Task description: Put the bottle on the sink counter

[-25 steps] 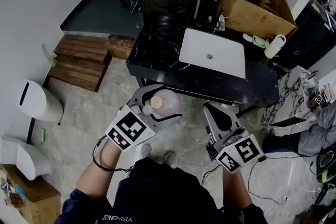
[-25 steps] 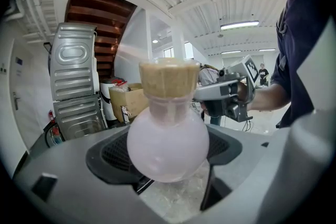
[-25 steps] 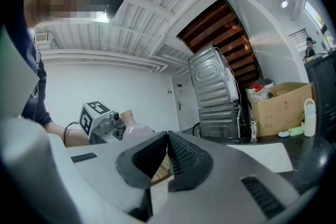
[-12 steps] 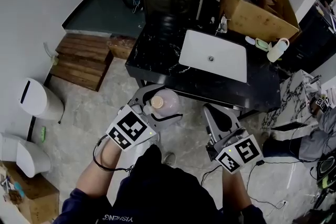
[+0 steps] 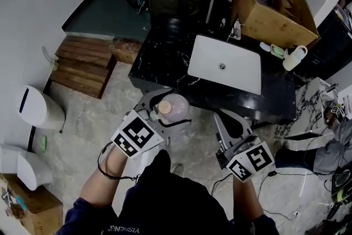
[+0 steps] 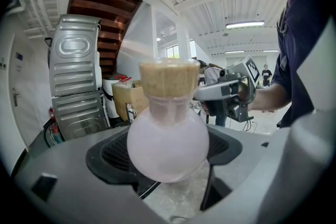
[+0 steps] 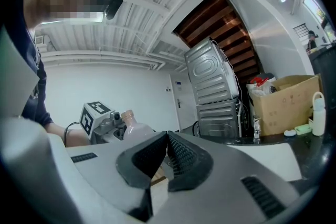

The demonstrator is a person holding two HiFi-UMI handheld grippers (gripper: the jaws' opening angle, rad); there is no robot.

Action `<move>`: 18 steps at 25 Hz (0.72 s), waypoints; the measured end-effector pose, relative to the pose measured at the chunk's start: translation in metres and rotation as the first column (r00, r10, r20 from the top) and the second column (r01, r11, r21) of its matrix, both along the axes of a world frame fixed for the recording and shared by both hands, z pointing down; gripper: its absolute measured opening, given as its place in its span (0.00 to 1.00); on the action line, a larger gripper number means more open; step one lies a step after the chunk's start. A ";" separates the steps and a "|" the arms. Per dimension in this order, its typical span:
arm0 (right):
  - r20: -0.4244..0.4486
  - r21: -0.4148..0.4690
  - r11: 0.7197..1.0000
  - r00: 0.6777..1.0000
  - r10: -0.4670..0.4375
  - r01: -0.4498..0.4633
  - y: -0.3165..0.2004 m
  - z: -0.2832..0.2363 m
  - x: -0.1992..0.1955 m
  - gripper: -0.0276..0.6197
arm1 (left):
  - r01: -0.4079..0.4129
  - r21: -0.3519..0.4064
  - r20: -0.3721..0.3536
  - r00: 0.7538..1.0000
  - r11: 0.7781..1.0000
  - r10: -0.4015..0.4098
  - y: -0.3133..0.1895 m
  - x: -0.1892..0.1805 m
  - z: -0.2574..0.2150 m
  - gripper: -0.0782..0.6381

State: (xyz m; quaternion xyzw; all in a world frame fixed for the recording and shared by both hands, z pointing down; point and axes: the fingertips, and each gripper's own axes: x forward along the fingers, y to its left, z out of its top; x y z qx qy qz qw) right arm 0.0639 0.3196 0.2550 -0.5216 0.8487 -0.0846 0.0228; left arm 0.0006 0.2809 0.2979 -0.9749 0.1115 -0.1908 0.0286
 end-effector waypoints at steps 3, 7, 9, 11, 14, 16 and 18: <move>-0.002 -0.010 1.000 1.000 -0.002 0.002 -0.021 0.006 -0.001 0.08 | 0.001 -0.008 0.001 1.000 1.000 -0.001 -0.020 -0.001 0.005 0.66; -0.001 -0.018 1.000 1.000 -0.003 0.003 -0.052 0.009 -0.004 0.08 | 0.004 -0.020 0.004 1.000 1.000 -0.004 -0.050 -0.003 0.012 0.66; -0.002 -0.026 1.000 1.000 -0.002 0.002 -0.067 0.011 -0.004 0.08 | 0.004 -0.027 0.002 1.000 1.000 -0.004 -0.066 -0.003 0.014 0.66; -0.003 -0.034 0.999 1.000 0.000 0.000 -0.082 0.014 -0.003 0.08 | 0.003 -0.032 0.001 1.000 0.999 -0.003 -0.081 -0.003 0.017 0.66; -0.003 -0.046 0.999 1.000 0.005 -0.006 -0.105 0.018 -0.004 0.08 | 0.001 -0.039 0.000 1.000 0.999 -0.001 -0.104 -0.004 0.021 0.66; -0.004 -0.052 0.999 1.000 0.009 -0.009 -0.122 0.020 -0.005 0.08 | -0.001 -0.046 0.000 1.000 0.999 0.001 -0.121 -0.006 0.023 0.66; -0.006 -0.060 0.998 1.000 0.012 -0.012 -0.138 0.021 -0.007 0.08 | -0.004 -0.054 0.000 1.000 0.999 0.004 -0.137 -0.008 0.025 0.66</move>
